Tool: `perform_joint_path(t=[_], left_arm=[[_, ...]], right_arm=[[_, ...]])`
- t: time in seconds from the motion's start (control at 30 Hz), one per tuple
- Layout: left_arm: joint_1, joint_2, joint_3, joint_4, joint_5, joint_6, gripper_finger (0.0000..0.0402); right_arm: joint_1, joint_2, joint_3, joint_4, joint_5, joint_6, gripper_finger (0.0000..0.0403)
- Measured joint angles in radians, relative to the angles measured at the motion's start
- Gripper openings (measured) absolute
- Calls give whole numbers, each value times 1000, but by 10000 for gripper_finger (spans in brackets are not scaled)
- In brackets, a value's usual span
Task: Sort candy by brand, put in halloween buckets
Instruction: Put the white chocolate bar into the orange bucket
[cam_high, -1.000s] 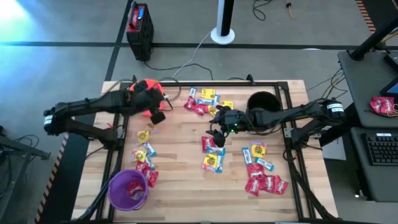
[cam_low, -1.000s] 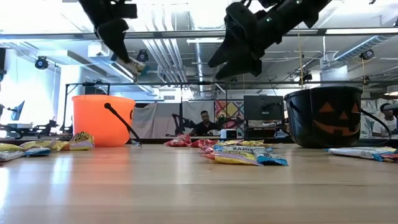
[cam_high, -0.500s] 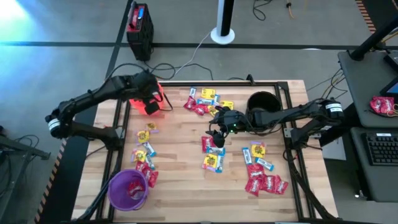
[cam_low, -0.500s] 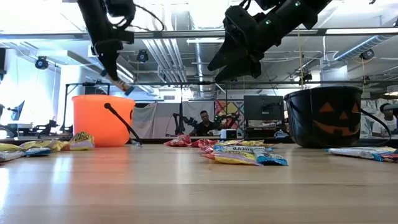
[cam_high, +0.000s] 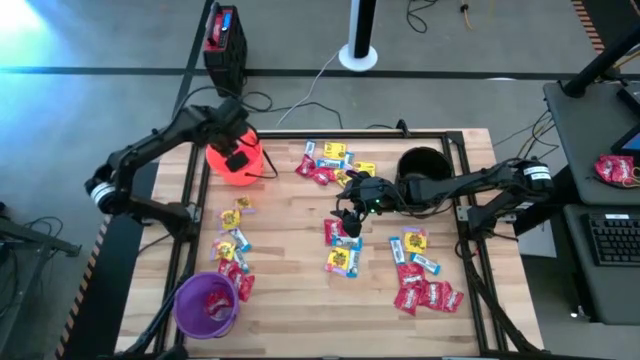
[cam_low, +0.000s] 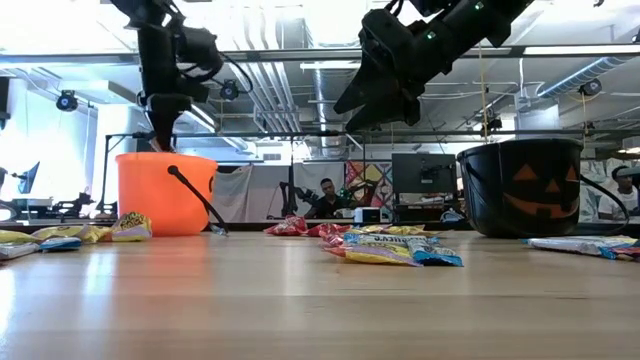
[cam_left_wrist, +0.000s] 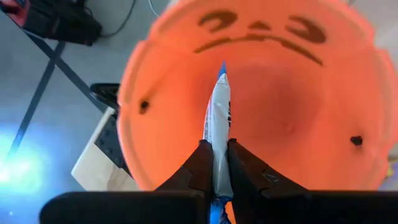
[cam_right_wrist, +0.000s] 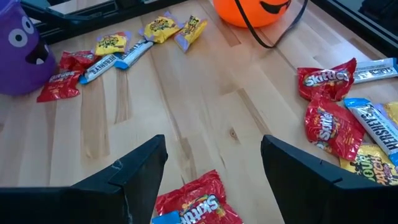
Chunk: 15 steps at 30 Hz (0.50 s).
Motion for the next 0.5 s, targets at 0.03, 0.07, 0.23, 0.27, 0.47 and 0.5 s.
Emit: perform_joint_path(t=[0.03, 0.07, 0.23, 0.27, 0.47, 0.5], left_arm=[[0, 10, -5, 1, 0, 0, 17], [0, 20, -10, 3, 0, 0, 18], [0, 60, -14, 8, -5, -26, 35], [0, 64, -14, 8, -5, -27, 42], [0, 63, -15, 17, -9, -35, 103], [0, 58, -16, 19, -10, -35, 114]], right_arm=[[0, 0, 0, 0, 0, 0, 254], [0, 0, 0, 0, 0, -1, 254], [0, 0, 0, 0, 0, 1, 257], [0, 0, 0, 0, 0, 1, 258], [0, 0, 0, 0, 0, 2, 259], [0, 0, 0, 0, 0, 2, 258]])
